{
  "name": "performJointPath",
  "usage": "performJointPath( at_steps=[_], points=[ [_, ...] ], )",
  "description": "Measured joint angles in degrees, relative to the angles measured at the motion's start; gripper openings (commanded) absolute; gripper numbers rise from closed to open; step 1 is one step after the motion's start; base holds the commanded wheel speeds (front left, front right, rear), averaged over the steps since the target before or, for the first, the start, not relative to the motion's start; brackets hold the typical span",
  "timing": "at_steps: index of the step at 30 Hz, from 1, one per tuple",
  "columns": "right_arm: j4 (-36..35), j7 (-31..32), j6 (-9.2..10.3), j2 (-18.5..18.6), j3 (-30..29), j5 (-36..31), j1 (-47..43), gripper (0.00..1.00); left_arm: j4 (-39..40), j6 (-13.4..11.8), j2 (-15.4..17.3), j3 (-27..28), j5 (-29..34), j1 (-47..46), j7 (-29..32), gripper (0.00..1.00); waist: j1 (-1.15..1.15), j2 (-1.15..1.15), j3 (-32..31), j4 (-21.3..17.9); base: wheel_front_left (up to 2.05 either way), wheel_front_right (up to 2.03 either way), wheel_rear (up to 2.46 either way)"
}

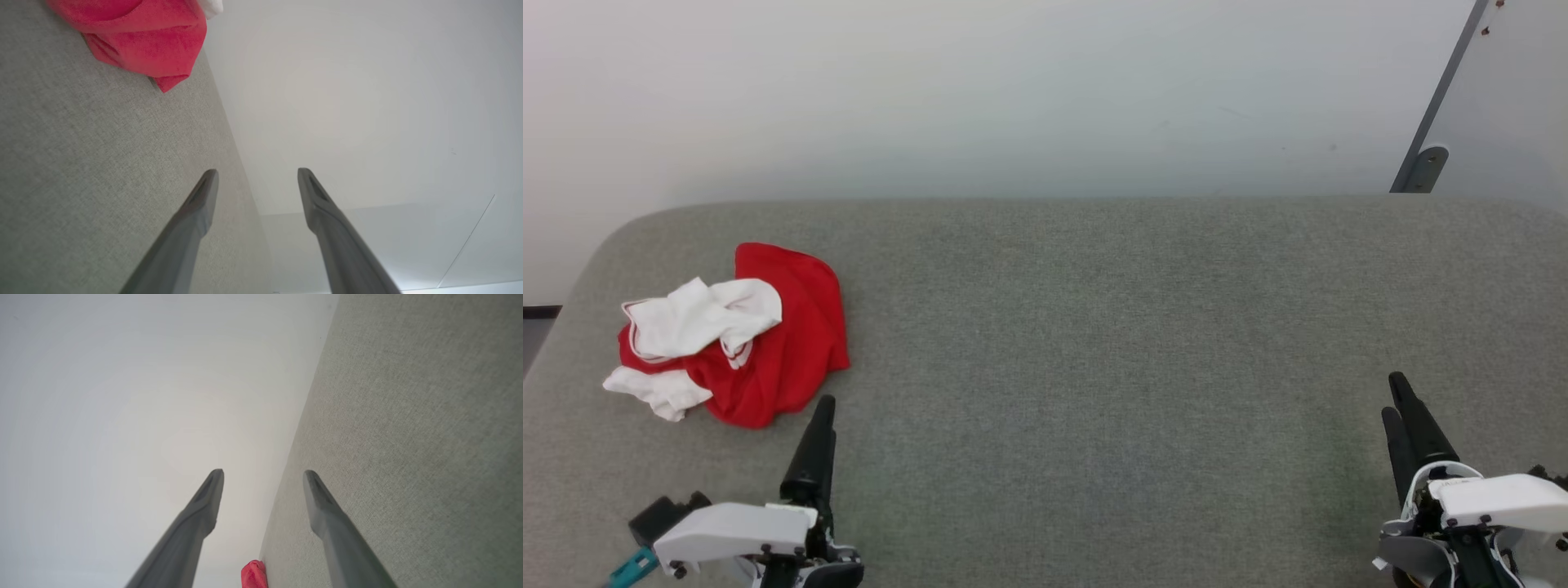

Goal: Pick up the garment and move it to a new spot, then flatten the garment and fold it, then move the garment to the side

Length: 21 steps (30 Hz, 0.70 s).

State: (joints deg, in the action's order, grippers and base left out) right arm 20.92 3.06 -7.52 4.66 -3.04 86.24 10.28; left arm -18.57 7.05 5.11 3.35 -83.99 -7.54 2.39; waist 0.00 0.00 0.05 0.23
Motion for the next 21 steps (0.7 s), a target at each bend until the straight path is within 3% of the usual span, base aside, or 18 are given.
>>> performJointPath(
  at_steps=[21],
  points=[
    [4.72, -5.60, 0.00, 5.02, 6.93, -22.53, 6.72, 1.00, 0.27, -2.94, 3.79, -4.45, 26.08, -2.42, -4.97, 1.00, 0.00, 0.00, -0.71, 0.65, 0.00, 0.00, 0.00]
  ],
)
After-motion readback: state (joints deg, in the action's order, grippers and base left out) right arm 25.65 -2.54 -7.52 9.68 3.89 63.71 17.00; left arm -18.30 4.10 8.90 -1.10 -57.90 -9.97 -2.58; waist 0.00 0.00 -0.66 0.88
